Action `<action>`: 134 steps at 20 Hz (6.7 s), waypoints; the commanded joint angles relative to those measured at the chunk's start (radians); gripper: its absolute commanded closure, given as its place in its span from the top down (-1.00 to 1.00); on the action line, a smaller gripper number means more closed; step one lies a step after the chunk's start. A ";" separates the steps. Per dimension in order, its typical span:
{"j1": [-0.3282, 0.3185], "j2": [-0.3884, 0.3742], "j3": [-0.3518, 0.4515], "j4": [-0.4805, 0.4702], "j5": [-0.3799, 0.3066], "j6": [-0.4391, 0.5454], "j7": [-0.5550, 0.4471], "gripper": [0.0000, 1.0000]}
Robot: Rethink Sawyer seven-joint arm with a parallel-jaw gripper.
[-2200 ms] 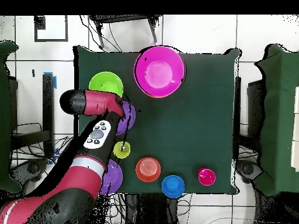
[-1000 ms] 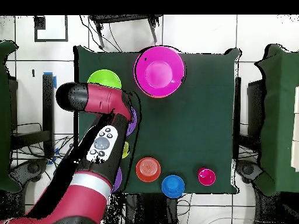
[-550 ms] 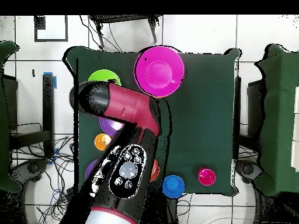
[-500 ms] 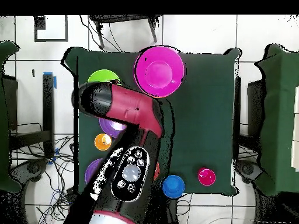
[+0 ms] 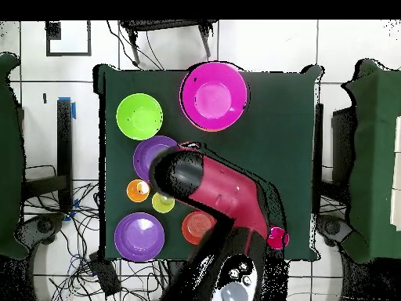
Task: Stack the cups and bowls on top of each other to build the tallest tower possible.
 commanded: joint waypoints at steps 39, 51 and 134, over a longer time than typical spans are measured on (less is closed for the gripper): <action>-0.326 0.334 0.374 0.502 -0.417 -0.804 0.112 1.00; -0.331 0.542 0.369 0.426 -0.432 -0.976 0.131 1.00; -0.810 -0.078 0.817 0.186 -0.904 -0.071 -0.278 1.00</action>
